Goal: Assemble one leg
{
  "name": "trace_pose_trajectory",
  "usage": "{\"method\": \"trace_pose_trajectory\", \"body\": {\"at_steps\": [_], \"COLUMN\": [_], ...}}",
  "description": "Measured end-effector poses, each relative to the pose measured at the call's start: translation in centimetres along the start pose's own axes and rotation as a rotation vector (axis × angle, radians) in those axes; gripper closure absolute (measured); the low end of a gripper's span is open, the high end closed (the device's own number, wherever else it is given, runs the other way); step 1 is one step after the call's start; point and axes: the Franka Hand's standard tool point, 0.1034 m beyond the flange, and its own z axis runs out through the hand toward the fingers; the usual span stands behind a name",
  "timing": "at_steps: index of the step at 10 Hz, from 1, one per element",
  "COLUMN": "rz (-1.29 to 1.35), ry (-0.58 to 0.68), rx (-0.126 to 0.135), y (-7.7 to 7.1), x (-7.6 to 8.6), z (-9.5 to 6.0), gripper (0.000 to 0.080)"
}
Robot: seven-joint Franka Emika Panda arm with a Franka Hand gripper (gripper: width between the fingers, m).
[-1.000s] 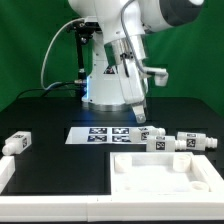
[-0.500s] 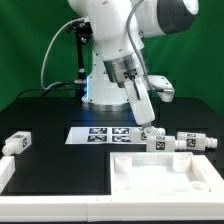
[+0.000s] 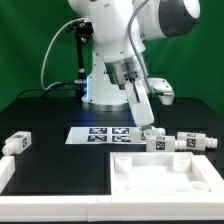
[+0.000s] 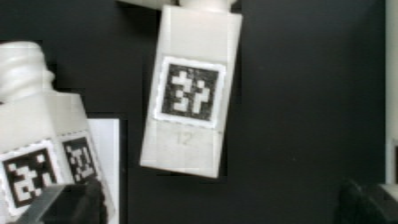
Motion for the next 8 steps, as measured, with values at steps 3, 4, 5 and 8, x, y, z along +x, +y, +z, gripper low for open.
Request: {"method": "trace_pose_trajectory", "body": {"at_steps": [3, 4, 5, 8], "rz": [-0.017, -0.014, -0.017, 0.003], "ry": [-0.150, -0.199, -0.242, -0.438], "rx": [0.018, 0.012, 0.004, -0.046], "y": [0.5, 0.7, 0.9, 2.0], "x": [1.6, 2.1, 2.3, 2.4], "z": [0.3, 0.3, 0.4, 1.2], "gripper": [0.0151, 0.0151, 0.0151, 0.0151]}}
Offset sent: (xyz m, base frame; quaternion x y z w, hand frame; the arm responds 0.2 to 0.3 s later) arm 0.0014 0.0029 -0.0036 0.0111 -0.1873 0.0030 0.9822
